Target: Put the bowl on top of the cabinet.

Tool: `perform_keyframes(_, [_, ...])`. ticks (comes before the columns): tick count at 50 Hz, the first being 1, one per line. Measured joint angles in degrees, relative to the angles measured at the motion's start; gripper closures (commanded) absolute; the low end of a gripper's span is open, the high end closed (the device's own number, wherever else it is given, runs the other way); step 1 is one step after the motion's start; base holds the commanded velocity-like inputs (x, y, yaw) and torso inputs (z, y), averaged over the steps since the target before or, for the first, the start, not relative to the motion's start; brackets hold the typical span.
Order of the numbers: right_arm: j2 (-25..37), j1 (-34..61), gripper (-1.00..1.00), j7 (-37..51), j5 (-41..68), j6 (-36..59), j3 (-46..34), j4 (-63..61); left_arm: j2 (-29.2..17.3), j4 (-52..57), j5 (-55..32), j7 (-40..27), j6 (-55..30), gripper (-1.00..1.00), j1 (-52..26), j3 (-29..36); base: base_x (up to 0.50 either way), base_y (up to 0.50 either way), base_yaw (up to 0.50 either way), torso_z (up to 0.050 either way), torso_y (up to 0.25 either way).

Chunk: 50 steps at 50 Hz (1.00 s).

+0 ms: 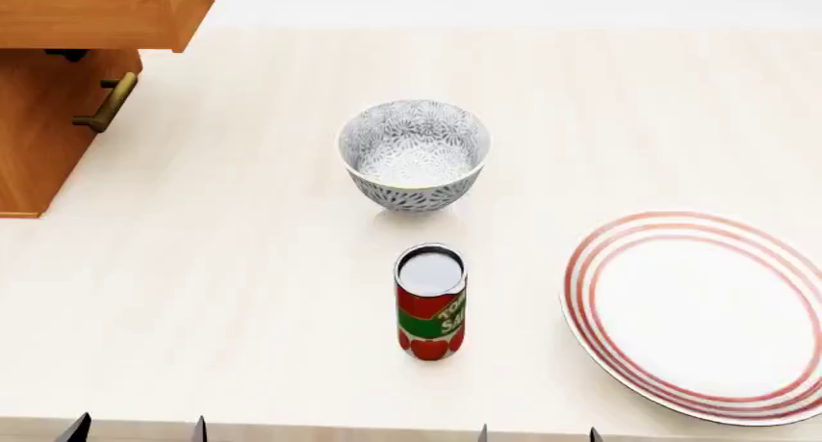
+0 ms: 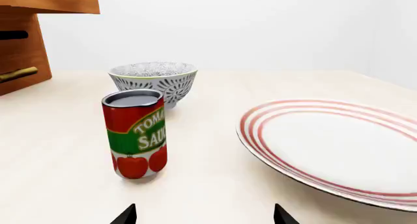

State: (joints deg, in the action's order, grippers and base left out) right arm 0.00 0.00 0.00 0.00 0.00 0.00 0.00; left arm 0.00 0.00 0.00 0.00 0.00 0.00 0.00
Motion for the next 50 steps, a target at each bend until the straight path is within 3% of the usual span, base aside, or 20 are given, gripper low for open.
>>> perform_keyframes(11, [1.3, 0.0, -1.00, 1.5, 0.8, 0.3, -1.7, -0.1, -1.2, 0.2, -1.2, -1.4, 0.0, -1.00, 0.0, 1.5, 0.00, 0.04, 0.00, 0.000, 0.000])
perform_keyframes(50, [5.1, 0.0, -1.00, 5.0, 3.2, -0.2, -6.7, -0.5, -4.9, 0.3, -4.6, -5.6, -0.4, -1.00, -0.3, 5.8, 0.00, 0.50, 0.00, 0.000, 0.000])
